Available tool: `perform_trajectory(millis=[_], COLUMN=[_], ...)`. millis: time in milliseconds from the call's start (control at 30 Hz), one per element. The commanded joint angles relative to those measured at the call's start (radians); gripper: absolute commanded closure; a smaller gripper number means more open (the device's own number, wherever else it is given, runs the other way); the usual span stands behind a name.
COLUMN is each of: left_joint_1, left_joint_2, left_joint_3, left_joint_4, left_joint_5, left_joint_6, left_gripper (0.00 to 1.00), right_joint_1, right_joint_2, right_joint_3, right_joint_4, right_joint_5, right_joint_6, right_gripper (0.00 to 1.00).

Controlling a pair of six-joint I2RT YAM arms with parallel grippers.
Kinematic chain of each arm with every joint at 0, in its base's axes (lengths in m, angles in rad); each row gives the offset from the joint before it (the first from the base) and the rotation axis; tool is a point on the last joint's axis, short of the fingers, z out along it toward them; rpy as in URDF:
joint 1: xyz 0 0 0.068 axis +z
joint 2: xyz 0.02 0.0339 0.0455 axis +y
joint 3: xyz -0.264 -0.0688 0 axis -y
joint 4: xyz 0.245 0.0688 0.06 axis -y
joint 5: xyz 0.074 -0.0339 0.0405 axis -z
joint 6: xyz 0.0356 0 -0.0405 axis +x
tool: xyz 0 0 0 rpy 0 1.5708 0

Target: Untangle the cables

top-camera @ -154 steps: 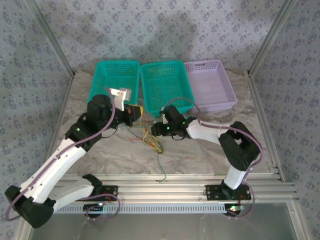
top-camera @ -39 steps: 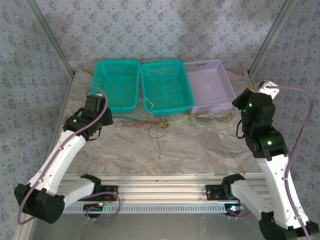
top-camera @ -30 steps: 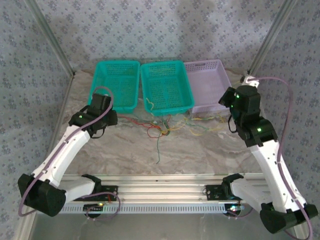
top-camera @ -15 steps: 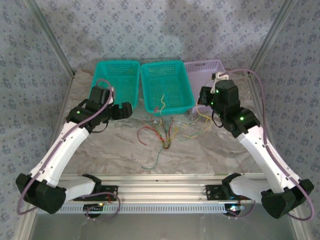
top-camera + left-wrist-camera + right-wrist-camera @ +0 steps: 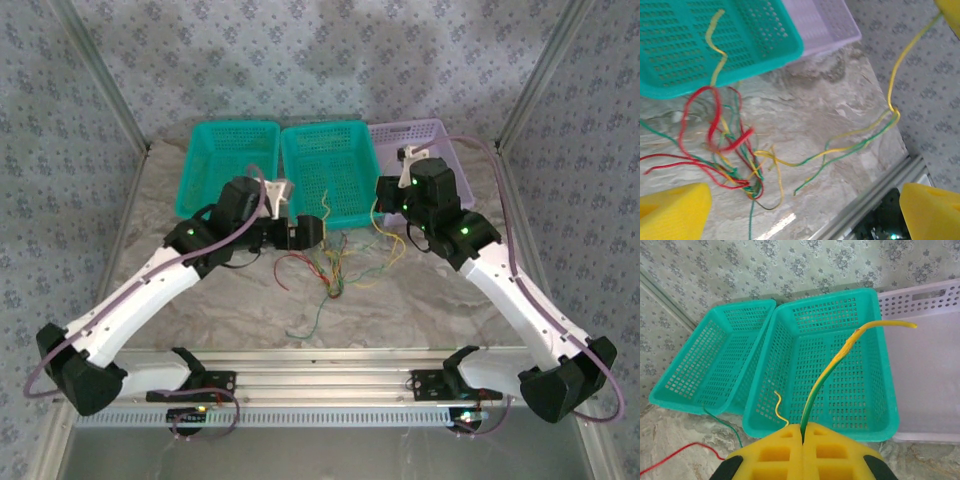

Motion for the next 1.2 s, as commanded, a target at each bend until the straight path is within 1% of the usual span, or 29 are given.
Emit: perform_trajectory(millis=[0, 67, 233, 367, 633, 733, 833, 900, 1167], left_joint_1=[-0.057, -0.089, -0.156, -0.165, -0.184, -0.187, -0.188, -0.187, -0.187], left_joint_2=[0.026, 0.047, 0.148, 0.218, 0.273, 0.281, 0.281, 0.273, 0.236], left_joint_3=[0.025, 0.022, 0.078, 0.11, 0.123, 0.112, 0.1, 0.082, 0.007], left_joint_4=[0.097, 0.118, 0.082, 0.055, 0.052, 0.074, 0.102, 0.135, 0.252], left_joint_5=[0.07, 0.078, -0.006, -0.044, -0.16, -0.158, -0.146, -0.121, -0.045], left_joint_6=[0.06, 0.104, 0.215, 0.263, 0.306, 0.307, 0.301, 0.297, 0.27], left_gripper=[0.03, 0.04, 0.05, 0.06, 0.08, 0.14, 0.27, 0.31, 0.34], right_joint_1=[0.005, 0.006, 0.006, 0.006, 0.006, 0.005, 0.004, 0.004, 0.002], right_joint_2=[0.005, 0.007, 0.018, 0.019, 0.007, 0.007, 0.007, 0.009, 0.007], right_joint_3=[0.049, 0.056, 0.071, 0.082, 0.096, 0.096, 0.093, 0.091, 0.086], right_joint_4=[0.039, 0.042, 0.043, 0.039, 0.033, 0.035, 0.038, 0.04, 0.053], right_joint_5=[-0.035, -0.046, -0.094, -0.122, -0.19, -0.21, -0.214, -0.216, -0.228], right_joint_6=[-0.018, -0.015, -0.004, 0.004, 0.019, 0.025, 0.03, 0.031, 0.048], right_gripper=[1.0, 1.0, 1.0, 1.0, 1.0, 1.0, 1.0, 1.0, 1.0])
